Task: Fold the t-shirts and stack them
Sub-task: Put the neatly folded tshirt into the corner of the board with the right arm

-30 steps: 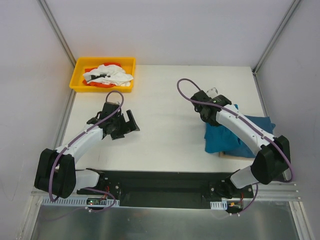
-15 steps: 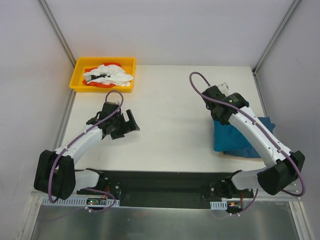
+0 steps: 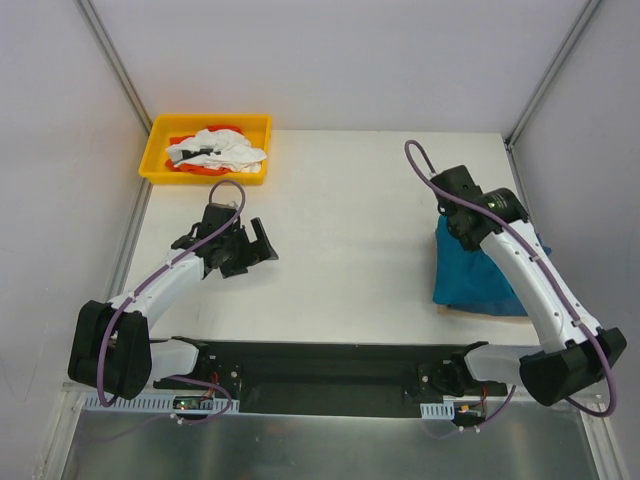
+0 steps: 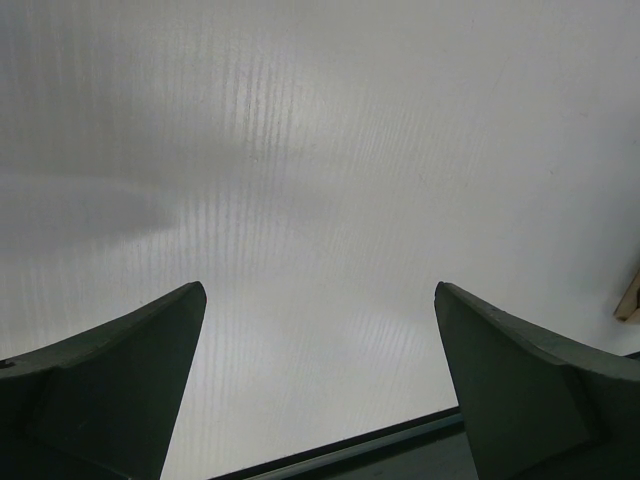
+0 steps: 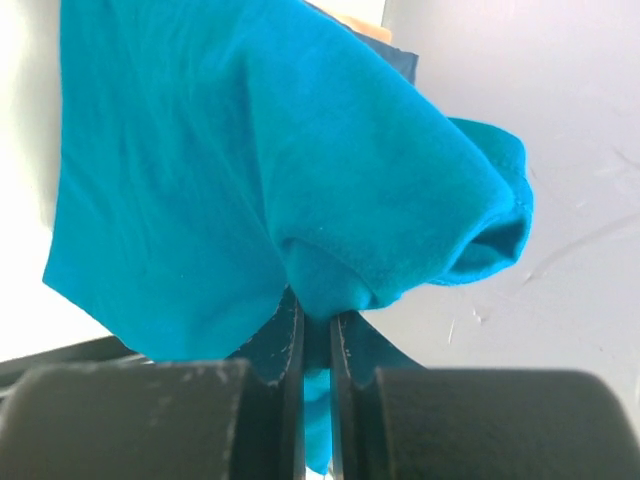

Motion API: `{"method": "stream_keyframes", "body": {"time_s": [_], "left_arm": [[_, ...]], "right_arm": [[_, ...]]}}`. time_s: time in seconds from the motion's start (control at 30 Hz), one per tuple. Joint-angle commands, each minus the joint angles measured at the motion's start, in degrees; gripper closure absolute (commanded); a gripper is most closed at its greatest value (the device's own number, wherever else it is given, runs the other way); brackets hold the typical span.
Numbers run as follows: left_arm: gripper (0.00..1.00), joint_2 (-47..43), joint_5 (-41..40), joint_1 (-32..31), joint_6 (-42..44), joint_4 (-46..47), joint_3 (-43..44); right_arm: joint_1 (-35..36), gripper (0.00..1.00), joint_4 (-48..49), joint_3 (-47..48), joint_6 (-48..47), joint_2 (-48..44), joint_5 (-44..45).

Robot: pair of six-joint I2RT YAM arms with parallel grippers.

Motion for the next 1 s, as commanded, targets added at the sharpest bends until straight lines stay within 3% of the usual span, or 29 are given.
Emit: {"method": "stream_keyframes", "body": {"time_s": [0.0, 0.2, 0.47, 0.97], "left_arm": [[0.01, -0.61, 0.86, 0.37, 2.08, 1.22, -0.17], [0.01, 0.63, 1.22, 0.37, 2.52, 1.84, -0.17], [0.01, 0.54, 1.3, 0.54, 3.23, 1.93, -0.26], [0.01, -0.08, 1.57, 1.25, 3.84, 1.93, -0.52]], "right_arm": [[-4.12, 0.99, 3.46, -1.87, -9.48, -3.93, -3.92], [-10.11, 0.99, 5.92, -1.52, -13.61, -1.04, -11.04], [-17.22, 0.99, 8.99, 0.06, -17.65, 7.84, -8.75], [-29.36, 0.99, 17.08, 0.32, -23.72, 16.1, -10.77]]}}
